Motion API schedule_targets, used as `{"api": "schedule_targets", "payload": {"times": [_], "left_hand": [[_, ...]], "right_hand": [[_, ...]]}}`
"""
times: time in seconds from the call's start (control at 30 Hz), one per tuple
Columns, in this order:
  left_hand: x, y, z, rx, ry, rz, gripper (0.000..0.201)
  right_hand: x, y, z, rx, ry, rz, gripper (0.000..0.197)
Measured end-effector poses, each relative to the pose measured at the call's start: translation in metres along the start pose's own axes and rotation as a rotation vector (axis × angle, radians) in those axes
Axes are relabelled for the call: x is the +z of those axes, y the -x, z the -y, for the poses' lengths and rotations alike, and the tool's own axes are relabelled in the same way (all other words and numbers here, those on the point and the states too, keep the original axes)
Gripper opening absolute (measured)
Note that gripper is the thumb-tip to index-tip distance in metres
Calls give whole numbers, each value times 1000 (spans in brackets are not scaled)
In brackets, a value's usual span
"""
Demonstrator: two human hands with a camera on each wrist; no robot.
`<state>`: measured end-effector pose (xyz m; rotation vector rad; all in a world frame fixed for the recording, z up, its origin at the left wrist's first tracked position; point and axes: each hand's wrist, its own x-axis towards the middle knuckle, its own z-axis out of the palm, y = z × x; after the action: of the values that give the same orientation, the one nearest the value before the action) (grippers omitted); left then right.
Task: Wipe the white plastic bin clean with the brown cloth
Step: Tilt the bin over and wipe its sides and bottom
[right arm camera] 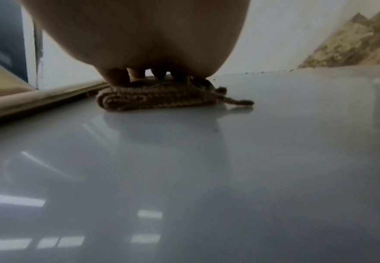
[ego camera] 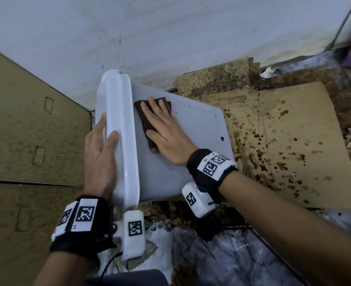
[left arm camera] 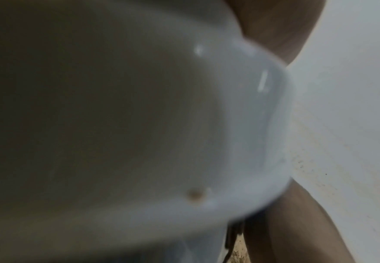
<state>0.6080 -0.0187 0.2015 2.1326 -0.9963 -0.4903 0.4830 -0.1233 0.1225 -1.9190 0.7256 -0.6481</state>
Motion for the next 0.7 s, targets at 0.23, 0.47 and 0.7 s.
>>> {"api": "schedule_targets", "payload": {"times": [0.23, 0.47, 0.7], "left_hand": [[-4, -10, -15, -82, 0, 22, 53], [6, -25, -32, -138, -209, 15, 66], [15, -23, -32, -125, -141, 40, 66]], "right_hand": [[4, 20, 4, 34, -34, 23, 61], [-7, 10, 4, 1, 87, 72, 59], [-25, -33, 6, -9, 147, 64, 59]]}}
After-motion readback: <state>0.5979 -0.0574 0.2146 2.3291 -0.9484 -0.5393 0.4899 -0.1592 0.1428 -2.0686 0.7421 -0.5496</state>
